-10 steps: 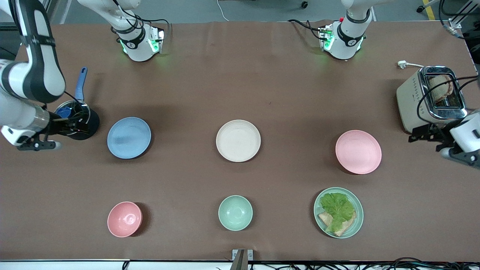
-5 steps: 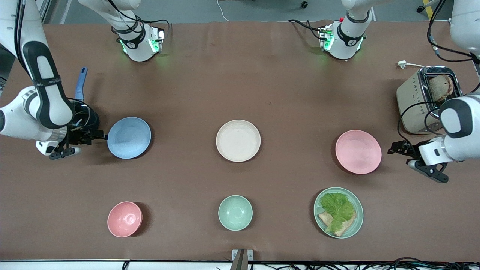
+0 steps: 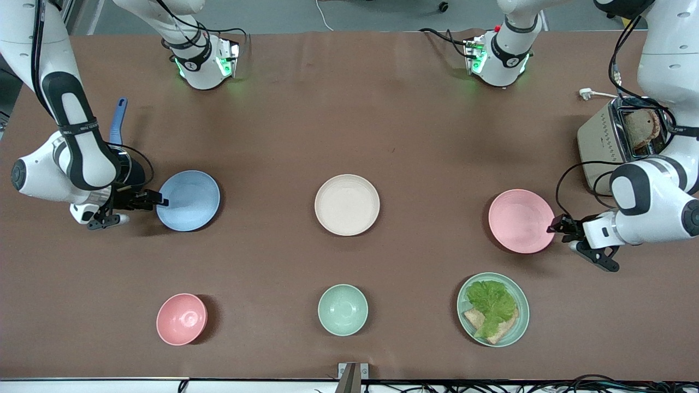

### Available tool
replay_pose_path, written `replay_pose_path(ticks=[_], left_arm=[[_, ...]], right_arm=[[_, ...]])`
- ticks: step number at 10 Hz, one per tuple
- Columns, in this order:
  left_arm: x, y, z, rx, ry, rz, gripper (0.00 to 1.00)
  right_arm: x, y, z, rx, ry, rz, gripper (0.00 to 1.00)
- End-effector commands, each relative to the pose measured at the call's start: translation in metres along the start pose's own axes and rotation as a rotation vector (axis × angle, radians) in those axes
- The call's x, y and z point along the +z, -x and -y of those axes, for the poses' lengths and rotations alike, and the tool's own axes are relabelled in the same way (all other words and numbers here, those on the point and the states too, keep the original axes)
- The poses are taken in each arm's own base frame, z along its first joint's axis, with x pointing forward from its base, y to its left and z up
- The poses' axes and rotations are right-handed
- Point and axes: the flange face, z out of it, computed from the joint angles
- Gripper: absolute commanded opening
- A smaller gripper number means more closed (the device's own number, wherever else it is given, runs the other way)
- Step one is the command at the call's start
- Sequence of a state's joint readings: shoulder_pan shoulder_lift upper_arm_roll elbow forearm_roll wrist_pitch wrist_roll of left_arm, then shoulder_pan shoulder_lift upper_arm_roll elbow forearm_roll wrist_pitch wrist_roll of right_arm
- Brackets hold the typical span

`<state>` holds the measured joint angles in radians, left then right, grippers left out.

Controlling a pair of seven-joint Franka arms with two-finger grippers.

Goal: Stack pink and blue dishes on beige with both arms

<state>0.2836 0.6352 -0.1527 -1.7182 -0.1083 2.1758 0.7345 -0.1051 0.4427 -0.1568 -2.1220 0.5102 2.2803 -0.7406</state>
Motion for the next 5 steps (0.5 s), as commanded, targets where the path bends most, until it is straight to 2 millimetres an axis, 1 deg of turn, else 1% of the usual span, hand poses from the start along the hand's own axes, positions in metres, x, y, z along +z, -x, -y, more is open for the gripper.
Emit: replay_pose_path(ticks=[1,2,3,4,5], left_arm=[[0.028,0.0,0.004,0.007,0.02,0.005,0.48],[0.03,-0.002,0.006,0.006,0.006,-0.01,0.43],[0.032,-0.002,0.007,0.005,0.006,-0.01,0.35],[0.033,-0.002,0.006,0.006,0.007,-0.009,0.24],[0.031,-0.002,0.007,0.01,0.005,-0.011,0.08]], right_arm=[[0.008,0.009,0.002,0.002,-0.019,-0.002,0.43],[0.009,0.011,0.002,0.01,-0.027,0.0,0.17],[0.008,0.011,-0.001,0.017,-0.029,-0.003,0.0],[0.003,0.008,-0.001,0.02,-0.038,-0.004,0.0],[-0.011,-0.002,0.005,0.022,-0.075,0.011,0.0]])
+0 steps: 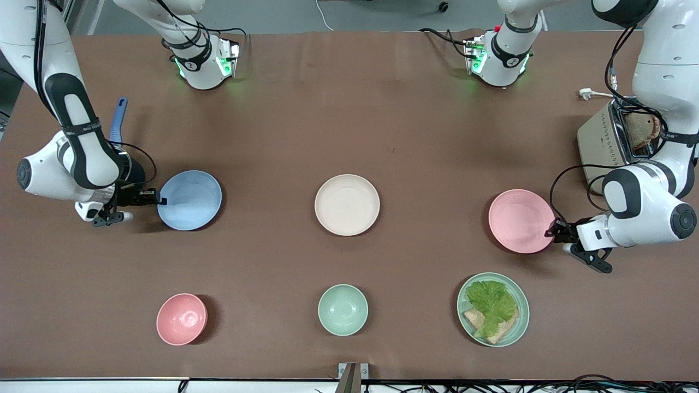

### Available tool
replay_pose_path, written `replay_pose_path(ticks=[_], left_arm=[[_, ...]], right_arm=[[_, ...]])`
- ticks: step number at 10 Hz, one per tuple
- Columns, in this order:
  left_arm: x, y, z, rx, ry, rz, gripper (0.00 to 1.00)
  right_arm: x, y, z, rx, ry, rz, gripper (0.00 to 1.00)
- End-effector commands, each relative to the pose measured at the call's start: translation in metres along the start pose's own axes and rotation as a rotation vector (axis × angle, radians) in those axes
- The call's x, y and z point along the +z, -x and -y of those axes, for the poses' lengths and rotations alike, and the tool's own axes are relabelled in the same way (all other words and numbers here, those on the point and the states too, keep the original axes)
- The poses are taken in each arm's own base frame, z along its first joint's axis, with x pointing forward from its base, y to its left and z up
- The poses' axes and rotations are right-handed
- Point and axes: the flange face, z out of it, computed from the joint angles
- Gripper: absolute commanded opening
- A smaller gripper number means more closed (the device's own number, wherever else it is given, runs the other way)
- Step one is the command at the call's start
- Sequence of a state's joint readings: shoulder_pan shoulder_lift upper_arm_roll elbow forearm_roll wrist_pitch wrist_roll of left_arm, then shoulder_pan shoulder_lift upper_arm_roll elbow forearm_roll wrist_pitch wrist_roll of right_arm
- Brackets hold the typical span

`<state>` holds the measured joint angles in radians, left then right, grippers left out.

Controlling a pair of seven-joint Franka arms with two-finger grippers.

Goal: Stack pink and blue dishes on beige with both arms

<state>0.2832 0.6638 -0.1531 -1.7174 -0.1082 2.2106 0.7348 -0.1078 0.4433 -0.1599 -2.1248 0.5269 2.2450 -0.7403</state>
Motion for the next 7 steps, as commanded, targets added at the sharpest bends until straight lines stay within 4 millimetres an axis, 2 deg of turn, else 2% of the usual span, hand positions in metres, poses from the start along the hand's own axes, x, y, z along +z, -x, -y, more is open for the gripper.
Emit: replay_pose_path(ticks=[1,2,4,6,7], left_arm=[[0.011,-0.001,0.002,0.015,0.003,-0.009,0.0],[0.004,-0.005,-0.003,0.024,0.0,-0.015,0.0],[-0.029,-0.028,-0.039,0.011,0.006,-0.048,0.0],[-0.054,-0.057,-0.096,-0.069,0.04,-0.051,0.0],[-0.059,-0.072,-0.132,-0.115,0.064,-0.043,0.0]], right_arm=[[-0.033,-0.014,0.006,0.037,-0.076,0.011,0.0],[-0.053,-0.022,0.005,0.048,-0.081,0.009,0.0],[-0.106,-0.037,0.008,0.089,-0.103,0.023,0.0],[-0.162,-0.052,0.025,0.123,-0.043,0.076,0.0],[-0.186,-0.057,0.036,0.15,-0.029,0.072,0.0]])
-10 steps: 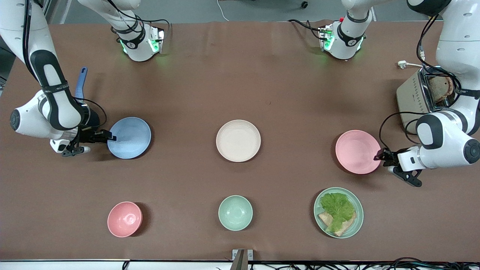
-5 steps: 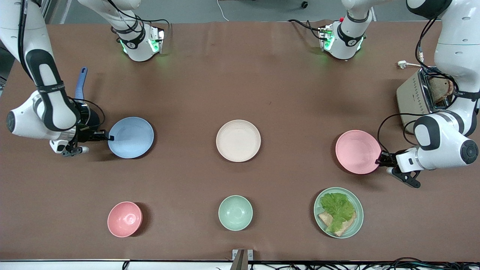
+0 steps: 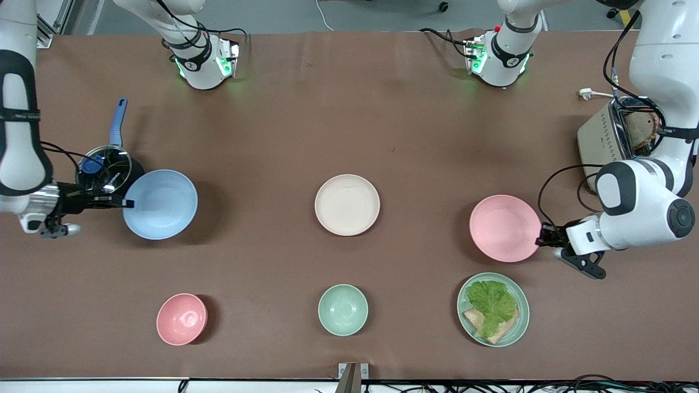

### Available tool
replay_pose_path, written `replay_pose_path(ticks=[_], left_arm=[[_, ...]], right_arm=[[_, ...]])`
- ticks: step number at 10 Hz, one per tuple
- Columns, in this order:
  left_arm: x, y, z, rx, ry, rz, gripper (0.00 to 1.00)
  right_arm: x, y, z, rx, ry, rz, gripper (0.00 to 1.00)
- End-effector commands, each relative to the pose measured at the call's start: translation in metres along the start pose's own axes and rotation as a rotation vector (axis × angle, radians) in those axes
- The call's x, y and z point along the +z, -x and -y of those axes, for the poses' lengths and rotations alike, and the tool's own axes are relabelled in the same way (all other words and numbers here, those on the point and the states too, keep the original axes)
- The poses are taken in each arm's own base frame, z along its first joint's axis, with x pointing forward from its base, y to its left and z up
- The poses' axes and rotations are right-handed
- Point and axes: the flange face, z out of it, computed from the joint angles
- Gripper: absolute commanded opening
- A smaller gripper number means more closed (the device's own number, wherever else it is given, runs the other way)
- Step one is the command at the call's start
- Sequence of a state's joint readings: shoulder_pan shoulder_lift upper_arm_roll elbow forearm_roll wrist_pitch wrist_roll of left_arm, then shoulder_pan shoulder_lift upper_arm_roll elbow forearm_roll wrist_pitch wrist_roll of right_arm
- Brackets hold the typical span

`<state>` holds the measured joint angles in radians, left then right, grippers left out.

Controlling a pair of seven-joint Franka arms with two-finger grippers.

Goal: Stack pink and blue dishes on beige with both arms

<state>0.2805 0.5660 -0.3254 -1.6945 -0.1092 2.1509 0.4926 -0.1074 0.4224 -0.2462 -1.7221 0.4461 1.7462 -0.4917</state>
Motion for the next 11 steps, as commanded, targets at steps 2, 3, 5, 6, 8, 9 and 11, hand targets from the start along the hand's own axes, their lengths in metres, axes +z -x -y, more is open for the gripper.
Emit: replay_pose_path(ticks=[2,3,5,6,8,9,11], left_arm=[[0.013,-0.034,-0.126,-0.16,0.047,0.044,0.0],[0.023,-0.046,-0.175,-0.2,-0.017,0.064,0.0],[0.047,-0.06,-0.27,-0.268,-0.134,0.067,0.0],[0.063,-0.06,-0.299,-0.28,-0.17,0.069,0.0],[0.096,-0.056,-0.364,-0.269,-0.199,0.065,0.0],[0.119,-0.053,-0.385,-0.297,-0.189,0.057,0.0],[0.147,-0.048,-0.399,-0.278,-0.23,0.046,0.01]], right_arm=[[-0.054,-0.007,0.049,0.089,0.033,-0.001,0.0],[-0.054,-0.01,0.074,0.128,0.036,-0.002,0.0],[-0.043,-0.016,0.119,0.153,0.034,0.005,0.0],[-0.037,-0.019,0.136,0.166,0.032,0.006,0.0],[-0.019,-0.026,0.181,0.193,0.029,-0.01,0.0],[-0.007,-0.028,0.202,0.209,0.028,-0.015,0.0],[0.015,-0.018,0.233,0.215,0.026,-0.015,0.0]])
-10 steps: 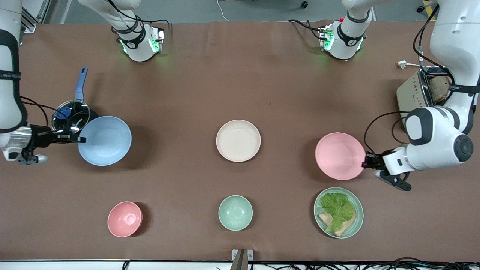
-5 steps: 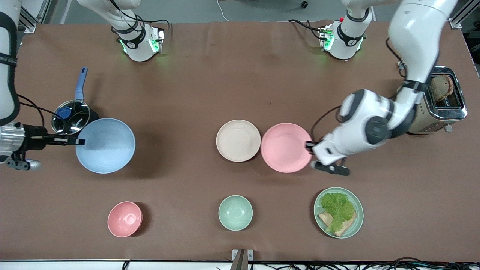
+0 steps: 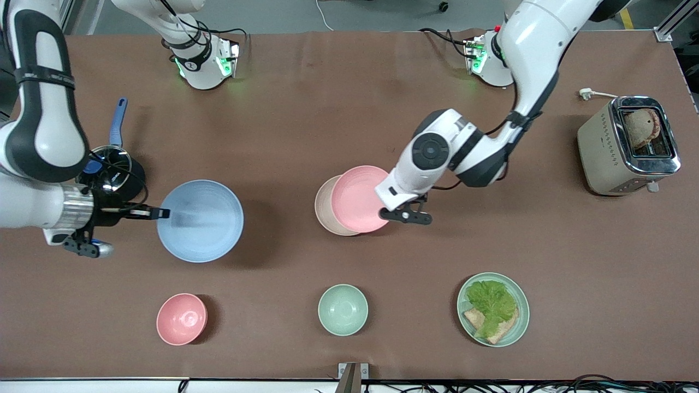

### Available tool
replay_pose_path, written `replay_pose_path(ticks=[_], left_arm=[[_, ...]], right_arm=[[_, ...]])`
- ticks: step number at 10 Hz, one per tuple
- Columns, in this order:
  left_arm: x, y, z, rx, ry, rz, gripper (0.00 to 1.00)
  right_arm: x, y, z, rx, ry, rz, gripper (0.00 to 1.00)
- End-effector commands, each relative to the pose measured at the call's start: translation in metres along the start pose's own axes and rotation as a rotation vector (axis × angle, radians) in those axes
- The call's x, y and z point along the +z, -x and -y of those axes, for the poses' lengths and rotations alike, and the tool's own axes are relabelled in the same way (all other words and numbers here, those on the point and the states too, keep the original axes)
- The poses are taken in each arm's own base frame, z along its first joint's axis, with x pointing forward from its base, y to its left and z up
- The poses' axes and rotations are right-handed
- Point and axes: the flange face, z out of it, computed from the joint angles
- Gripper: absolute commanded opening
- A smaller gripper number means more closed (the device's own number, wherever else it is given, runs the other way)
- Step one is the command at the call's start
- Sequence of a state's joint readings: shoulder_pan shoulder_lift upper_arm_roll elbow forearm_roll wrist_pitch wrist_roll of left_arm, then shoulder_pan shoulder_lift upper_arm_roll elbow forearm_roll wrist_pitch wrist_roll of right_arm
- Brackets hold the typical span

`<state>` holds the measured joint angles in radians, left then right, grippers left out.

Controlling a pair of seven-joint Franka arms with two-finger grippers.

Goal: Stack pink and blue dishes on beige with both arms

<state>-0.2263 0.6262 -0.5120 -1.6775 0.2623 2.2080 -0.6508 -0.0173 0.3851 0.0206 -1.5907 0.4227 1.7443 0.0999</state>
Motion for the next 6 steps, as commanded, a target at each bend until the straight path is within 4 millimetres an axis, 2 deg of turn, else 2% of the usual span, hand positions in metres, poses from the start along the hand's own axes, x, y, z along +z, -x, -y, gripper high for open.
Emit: replay_pose_path(ticks=[1,2,3,4,5,6], left_arm=[[0.038,-0.004,0.003,0.001,-0.04,0.006,0.01],[0.043,-0.001,-0.002,-0.001,-0.042,0.012,0.06],[0.034,-0.007,-0.006,-0.009,-0.027,-0.004,0.3],[0.028,-0.011,-0.004,-0.014,-0.023,-0.016,0.77],[0.012,-0.02,0.003,-0.021,-0.02,-0.044,1.0],[-0.021,-0.04,0.023,-0.049,-0.019,-0.095,1.0]], right_arm=[[0.017,0.03,0.019,0.01,0.01,-0.011,0.0],[0.031,0.04,0.031,-0.01,0.01,-0.016,0.0],[0.049,0.049,0.043,-0.017,0.013,-0.023,0.0],[0.069,0.059,0.064,-0.012,0.014,-0.02,0.0],[0.087,0.068,0.082,-0.005,0.015,-0.015,0.0],[0.11,0.079,0.096,0.0,0.016,-0.016,0.0]])
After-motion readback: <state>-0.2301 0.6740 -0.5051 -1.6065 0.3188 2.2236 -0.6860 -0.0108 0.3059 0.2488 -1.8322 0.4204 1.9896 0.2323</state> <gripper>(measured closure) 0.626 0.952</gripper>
